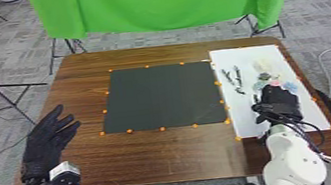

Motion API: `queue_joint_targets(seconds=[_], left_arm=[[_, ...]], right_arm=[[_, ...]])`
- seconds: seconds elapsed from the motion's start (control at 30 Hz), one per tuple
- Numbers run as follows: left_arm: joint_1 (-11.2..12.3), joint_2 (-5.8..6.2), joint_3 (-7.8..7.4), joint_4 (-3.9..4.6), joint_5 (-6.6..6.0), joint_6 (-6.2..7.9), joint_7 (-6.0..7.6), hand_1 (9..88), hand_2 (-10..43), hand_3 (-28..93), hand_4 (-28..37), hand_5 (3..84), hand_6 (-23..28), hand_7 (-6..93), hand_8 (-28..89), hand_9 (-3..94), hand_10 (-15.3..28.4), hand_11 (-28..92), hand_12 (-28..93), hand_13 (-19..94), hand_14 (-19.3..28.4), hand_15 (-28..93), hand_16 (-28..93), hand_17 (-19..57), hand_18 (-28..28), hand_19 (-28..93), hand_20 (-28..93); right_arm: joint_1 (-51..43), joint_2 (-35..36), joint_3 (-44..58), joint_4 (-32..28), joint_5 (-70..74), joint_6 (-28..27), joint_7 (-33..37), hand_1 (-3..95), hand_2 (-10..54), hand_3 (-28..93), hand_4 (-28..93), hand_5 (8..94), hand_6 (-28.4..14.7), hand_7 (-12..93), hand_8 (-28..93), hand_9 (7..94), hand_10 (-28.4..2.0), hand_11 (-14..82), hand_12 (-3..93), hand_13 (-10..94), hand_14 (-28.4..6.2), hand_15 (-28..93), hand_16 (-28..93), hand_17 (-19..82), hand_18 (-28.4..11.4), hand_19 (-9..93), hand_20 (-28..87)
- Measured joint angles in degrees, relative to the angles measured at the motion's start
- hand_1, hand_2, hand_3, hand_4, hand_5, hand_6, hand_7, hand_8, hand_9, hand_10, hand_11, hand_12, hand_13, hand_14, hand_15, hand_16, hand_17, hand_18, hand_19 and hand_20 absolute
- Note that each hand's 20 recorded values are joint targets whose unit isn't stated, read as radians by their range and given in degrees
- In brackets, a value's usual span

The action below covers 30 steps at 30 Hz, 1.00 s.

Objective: Arrange flowers

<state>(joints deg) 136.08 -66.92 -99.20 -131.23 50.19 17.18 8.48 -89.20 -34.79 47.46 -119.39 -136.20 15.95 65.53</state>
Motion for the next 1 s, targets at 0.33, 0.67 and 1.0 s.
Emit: queue_joint_targets(seconds=[0.33,0.67,1.0], left_arm=[[0.49,0.31,-1.04,-0.34,-0.1,0.32,0.2,24.1,5.3,82,-22.4,34.4,8.5,15.3,-11,33.7,20.0,28,9,25,26.3,49,-10,-8.4,22.3,59,-4],[2.46,-0.08,-5.89,-1.64,-0.12,0.91,-0.24,24.0,5.3,82,-22.4,34.4,8.5,15.2,-11,33.8,20.1,28,9,25,26.3,48,-10,-8.4,22.4,59,-4],[-0.9,0.28,-4.65,0.3,-0.12,0.33,-0.79,24.1,5.3,82,-22.4,34.3,8.4,15.2,-11,33.6,19.9,28,9,25,26.3,48,-10,-8.4,22.4,59,-4]], right_arm=[[8.42,-1.42,-4.27,0.04,0.29,-1.97,-4.08,43.3,-9.5,90,-18,91.8,-3.7,25,24,87.5,-13.5,53.5,27.8,83,-10.6,82,17,38,-26.4,93,36],[24.29,-11.14,-16.01,3.86,2.39,-7.09,-12.76,43.1,-9.5,90,-17,91.9,-3.7,25,25,87.6,-13.4,53.7,27.9,83,-10.6,82,17,38,-26.6,93,36],[33.41,-23.79,-20.79,11.44,3.61,-8.67,-19.48,42.8,-9.5,90,-17,91.8,-3.8,25,25,87.5,-13.6,54.0,27.9,83,-10.6,82,17,38,-26.7,93,36]])
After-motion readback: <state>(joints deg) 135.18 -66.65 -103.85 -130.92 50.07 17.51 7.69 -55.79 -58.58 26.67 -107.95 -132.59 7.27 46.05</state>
